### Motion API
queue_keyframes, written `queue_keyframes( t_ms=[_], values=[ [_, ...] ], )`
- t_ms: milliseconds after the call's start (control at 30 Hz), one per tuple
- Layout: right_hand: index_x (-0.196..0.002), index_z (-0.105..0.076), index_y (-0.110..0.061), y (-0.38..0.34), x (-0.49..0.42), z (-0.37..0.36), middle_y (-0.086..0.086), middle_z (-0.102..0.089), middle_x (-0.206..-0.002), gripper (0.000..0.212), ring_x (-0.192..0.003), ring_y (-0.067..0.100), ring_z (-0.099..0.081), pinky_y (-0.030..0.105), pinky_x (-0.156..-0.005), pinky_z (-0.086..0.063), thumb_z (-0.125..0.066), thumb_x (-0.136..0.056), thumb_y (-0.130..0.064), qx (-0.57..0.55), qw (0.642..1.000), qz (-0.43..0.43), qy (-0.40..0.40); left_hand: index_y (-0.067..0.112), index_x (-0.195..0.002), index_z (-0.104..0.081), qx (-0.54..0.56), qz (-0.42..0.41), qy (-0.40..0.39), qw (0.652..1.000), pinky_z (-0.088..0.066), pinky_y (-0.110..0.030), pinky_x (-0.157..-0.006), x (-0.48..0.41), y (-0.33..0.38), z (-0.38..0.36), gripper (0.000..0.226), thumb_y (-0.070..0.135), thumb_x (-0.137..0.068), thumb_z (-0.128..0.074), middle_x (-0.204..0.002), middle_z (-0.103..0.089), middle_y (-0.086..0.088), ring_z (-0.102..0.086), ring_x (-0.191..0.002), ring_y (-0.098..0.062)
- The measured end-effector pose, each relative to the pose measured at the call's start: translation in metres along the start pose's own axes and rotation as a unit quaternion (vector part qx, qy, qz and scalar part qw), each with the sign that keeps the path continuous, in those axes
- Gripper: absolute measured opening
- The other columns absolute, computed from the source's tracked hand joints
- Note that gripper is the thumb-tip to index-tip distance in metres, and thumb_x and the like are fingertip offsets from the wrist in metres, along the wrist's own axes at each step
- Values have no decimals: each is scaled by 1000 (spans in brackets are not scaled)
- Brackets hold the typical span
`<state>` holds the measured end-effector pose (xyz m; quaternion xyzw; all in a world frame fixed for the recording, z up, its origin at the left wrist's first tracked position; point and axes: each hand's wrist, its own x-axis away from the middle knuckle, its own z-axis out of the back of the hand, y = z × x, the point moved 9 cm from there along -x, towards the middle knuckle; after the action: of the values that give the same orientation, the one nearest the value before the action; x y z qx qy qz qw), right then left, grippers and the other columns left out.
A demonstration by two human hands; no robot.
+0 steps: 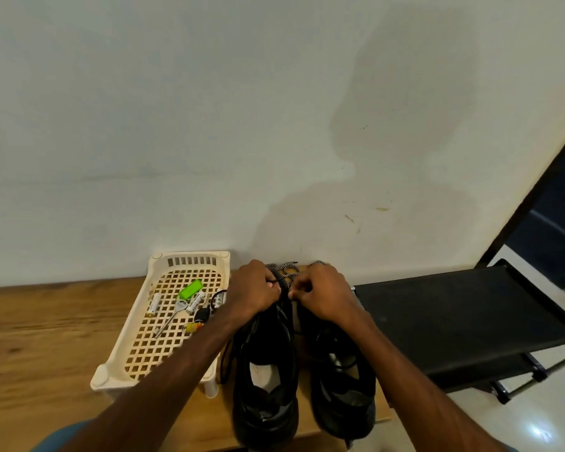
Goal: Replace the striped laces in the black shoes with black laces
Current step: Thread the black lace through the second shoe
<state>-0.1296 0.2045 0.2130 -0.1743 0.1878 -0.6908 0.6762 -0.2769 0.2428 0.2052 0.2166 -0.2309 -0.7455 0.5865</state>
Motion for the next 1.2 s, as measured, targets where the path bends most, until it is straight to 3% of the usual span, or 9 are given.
queue_keyframes(
  t_ms=[133,233,433,567,700,867,1000,1100,1200],
  values=[
    [-87,-82,-29,10,2,15,-12,-76,-86,3,-77,4,-66,19,-62,-47,-79,-87,-29,-10,999,-19,24,15,-99,-82,5,5,-3,1000,-46,-21,-70,-2,-2,0,17,22,-85,-76,-92,-78,-5,-71,-82,-17],
    [-92,-81,-28,13,7,18,-10,-77,-90,5,-84,8,-69,29,-76,-58,-77,-91,-31,-16,1000,-16,16,15,-98,-82,3,11,-4,1000,-46,-20,-68,-2,-3,0,17,23,-85,-76,-90,-78,-5,-72,-81,-17],
    [-79,-60,-10,-3,23,41,7,-63,-79,57,-72,26,-59,40,-71,-49,-35,-108,-52,23,994,-31,99,13,-86,-81,37,4,19,999,-49,-24,-65,5,2,7,15,26,-89,-74,-74,-73,-2,-67,-68,-12],
    [-86,-61,-4,-23,30,71,12,-64,-87,34,-80,29,-63,45,-76,-54,-39,-102,-23,11,996,-3,86,9,-61,-56,160,-6,70,985,-35,-23,-53,10,21,45,48,32,-103,-54,-56,-54,-1,-49,-49,-8],
    [-123,-68,-2,-66,19,132,14,-67,-122,35,-109,27,-65,33,-96,-53,-44,-97,4,50,995,50,65,10,-65,-51,291,-25,86,953,-30,-33,-60,8,63,105,35,11,-99,-45,-64,-44,-10,-38,-60,-20],
    [-114,-69,12,-140,24,239,24,-72,-96,26,-67,25,-71,21,-59,-57,-52,-95,13,-40,982,110,148,8,-84,-70,353,-109,109,923,-41,-24,-49,13,143,209,31,15,-103,-46,-71,-63,-1,-50,-54,-11],
    [-115,-70,10,-203,51,327,21,-77,-97,22,-87,24,-78,32,-78,-63,-60,-96,6,-51,946,186,259,3,-102,-71,352,-183,156,905,-58,-29,-70,25,202,294,27,14,-104,-47,-87,-78,-6,-73,-76,-19],
    [-97,-70,10,-236,75,388,24,-74,-85,18,-74,28,-77,25,-64,-60,-53,-97,6,-80,911,214,345,5,-104,-70,356,-200,178,895,-58,-32,-77,31,234,345,22,17,-102,-52,-90,-79,-6,-76,-85,-21],
    [-92,-70,1,-257,89,424,12,-73,-71,20,-56,20,-72,29,-57,-59,-54,-101,-5,-108,898,192,380,9,-101,-76,312,-234,216,895,-55,-30,-79,41,262,385,16,20,-98,-64,-94,-77,-1,-71,-86,-15]
  ],
)
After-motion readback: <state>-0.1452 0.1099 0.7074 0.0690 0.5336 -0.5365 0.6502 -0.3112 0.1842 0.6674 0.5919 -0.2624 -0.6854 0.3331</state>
